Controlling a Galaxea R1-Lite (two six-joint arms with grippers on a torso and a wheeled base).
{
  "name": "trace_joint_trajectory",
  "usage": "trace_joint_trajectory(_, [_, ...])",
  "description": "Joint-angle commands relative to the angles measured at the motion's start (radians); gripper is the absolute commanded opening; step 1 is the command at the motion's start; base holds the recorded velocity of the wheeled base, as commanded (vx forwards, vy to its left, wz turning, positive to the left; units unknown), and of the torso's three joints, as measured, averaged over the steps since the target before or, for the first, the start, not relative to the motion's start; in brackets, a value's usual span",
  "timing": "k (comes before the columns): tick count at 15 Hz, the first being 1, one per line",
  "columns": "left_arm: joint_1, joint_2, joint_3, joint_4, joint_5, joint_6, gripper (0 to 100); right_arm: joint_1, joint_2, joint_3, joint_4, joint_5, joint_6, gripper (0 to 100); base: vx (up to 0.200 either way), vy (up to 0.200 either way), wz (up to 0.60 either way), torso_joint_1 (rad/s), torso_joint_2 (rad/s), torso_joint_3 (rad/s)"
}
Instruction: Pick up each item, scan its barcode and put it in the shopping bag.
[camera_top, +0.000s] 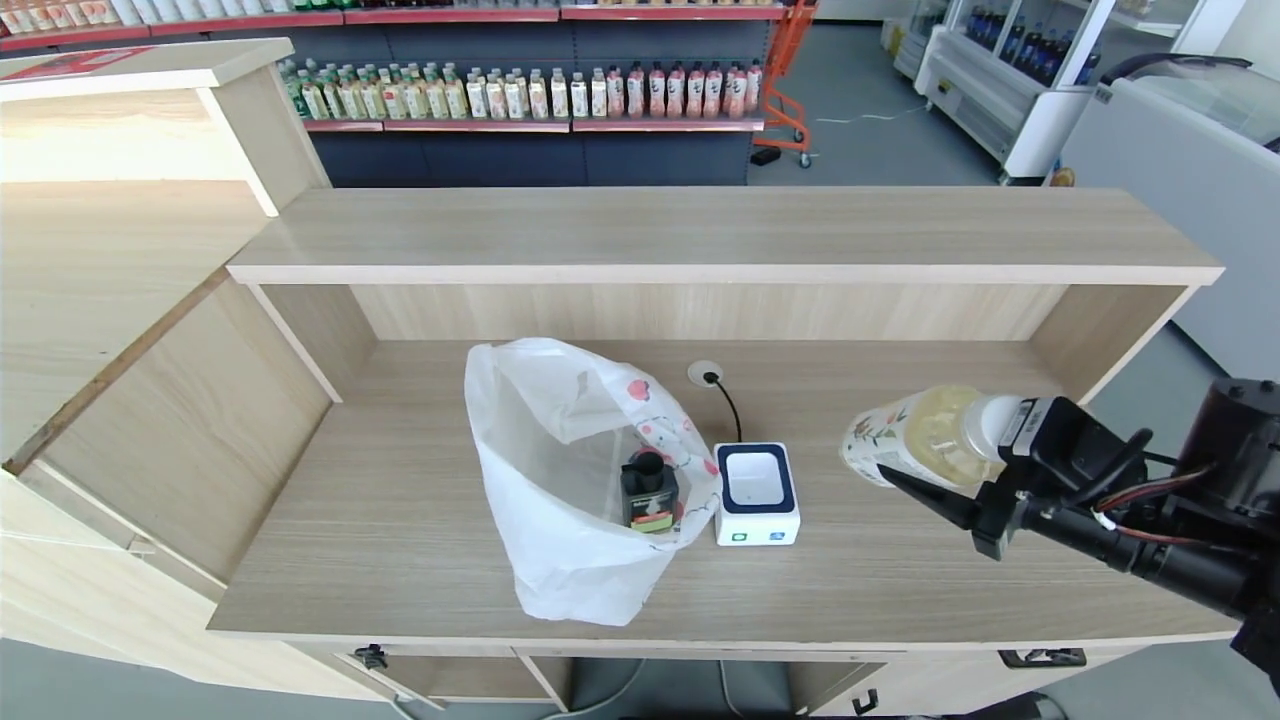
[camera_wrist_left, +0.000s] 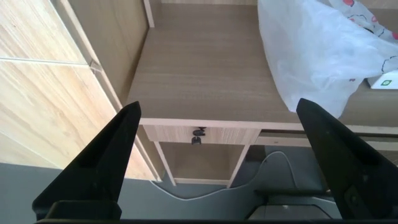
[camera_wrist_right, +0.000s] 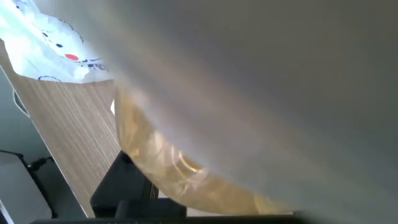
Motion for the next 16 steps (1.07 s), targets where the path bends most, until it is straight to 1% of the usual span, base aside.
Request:
trace_joint_trajectory(1, [0.0,0.0,0.0,0.0,0.0,-0.002,100,-0.001,0.113,-0.035,-0.031,0.021,0.0,0,0.0,0.0,0.0,0.0,0.0,0.0])
trace_joint_trajectory(8, [0.0,0.0,0.0,0.0,0.0,-0.002,100,-0.024,0.33,-0.119,-0.132,0.03,-0.005,0,0.0,0.0,0.0,0.0,0.0,0.0])
trace_joint_trajectory(9, [0.0,0.0,0.0,0.0,0.0,-0.002,100,-0.024,0.379,-0.122,-0.167,0.061,-0.002,0,0.0,0.0,0.0,0.0,0.0,0.0])
trace_joint_trajectory(11, [0.0,0.0,0.0,0.0,0.0,-0.002,100,-0.029,0.432,-0.142,-0.206,0.086,-0.002,0,0.0,0.0,0.0,0.0,0.0,0.0])
trace_joint_trajectory(13, [0.0,0.0,0.0,0.0,0.0,-0.002,100,-0.043,0.505,-0.202,-0.249,0.127,-0.002,0,0.0,0.0,0.0,0.0,0.0,0.0])
trace_joint_trajectory(16, [0.0,0.0,0.0,0.0,0.0,-0.002,100,-0.046,0.567,-0.274,-0.255,0.132,-0.002,0,0.0,0.0,0.0,0.0,0.0,0.0])
